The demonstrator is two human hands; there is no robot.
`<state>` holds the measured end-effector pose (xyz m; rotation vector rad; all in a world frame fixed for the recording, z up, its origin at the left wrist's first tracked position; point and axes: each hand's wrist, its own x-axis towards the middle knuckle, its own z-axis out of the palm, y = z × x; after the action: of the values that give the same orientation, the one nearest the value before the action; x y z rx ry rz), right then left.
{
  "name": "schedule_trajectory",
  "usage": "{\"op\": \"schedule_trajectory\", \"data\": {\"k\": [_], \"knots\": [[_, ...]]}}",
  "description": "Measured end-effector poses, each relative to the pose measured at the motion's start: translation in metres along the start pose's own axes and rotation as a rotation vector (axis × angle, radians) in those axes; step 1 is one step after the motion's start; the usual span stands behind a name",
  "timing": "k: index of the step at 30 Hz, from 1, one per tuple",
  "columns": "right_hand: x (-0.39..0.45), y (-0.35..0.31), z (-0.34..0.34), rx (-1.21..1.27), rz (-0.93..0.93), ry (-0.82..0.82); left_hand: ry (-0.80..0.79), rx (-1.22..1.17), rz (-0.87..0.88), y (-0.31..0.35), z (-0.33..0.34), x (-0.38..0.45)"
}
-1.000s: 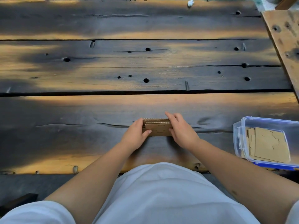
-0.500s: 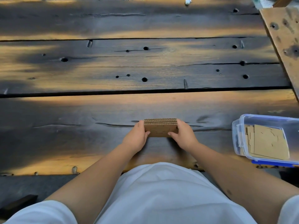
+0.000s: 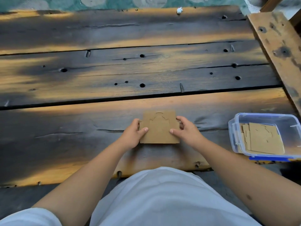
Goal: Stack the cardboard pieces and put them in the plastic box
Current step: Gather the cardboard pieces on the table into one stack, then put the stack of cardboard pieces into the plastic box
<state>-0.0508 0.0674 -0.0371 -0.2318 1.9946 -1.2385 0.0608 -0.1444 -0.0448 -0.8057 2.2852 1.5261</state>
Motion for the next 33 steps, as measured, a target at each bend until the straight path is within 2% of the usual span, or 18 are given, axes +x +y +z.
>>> {"op": "schedule_trajectory", "data": {"k": [4, 9, 14, 20, 28, 33], "knots": [[-0.01, -0.01, 0.003, 0.171, 0.038, 0.028, -0.029, -0.16, -0.043, 0.008, -0.007, -0.01], [-0.02, -0.025, 0.014, 0.253, 0.07, 0.06, 0.021, -0.19, -0.077, 0.016, -0.016, -0.024], [-0.025, -0.04, 0.029, 0.26, 0.019, 0.047, 0.019, -0.382, -0.146, 0.02, -0.025, -0.036], [-0.029, -0.05, 0.037, 0.266, 0.036, 0.047, -0.001, -0.466, -0.124, 0.023, -0.039, -0.042], [-0.032, -0.065, 0.037, 0.229, 0.105, 0.046, 0.026, -0.503, -0.129, 0.021, -0.041, -0.036], [-0.033, -0.062, 0.038, 0.135, 0.086, 0.102, 0.053, -0.393, -0.128, 0.015, -0.04, -0.028]]}}
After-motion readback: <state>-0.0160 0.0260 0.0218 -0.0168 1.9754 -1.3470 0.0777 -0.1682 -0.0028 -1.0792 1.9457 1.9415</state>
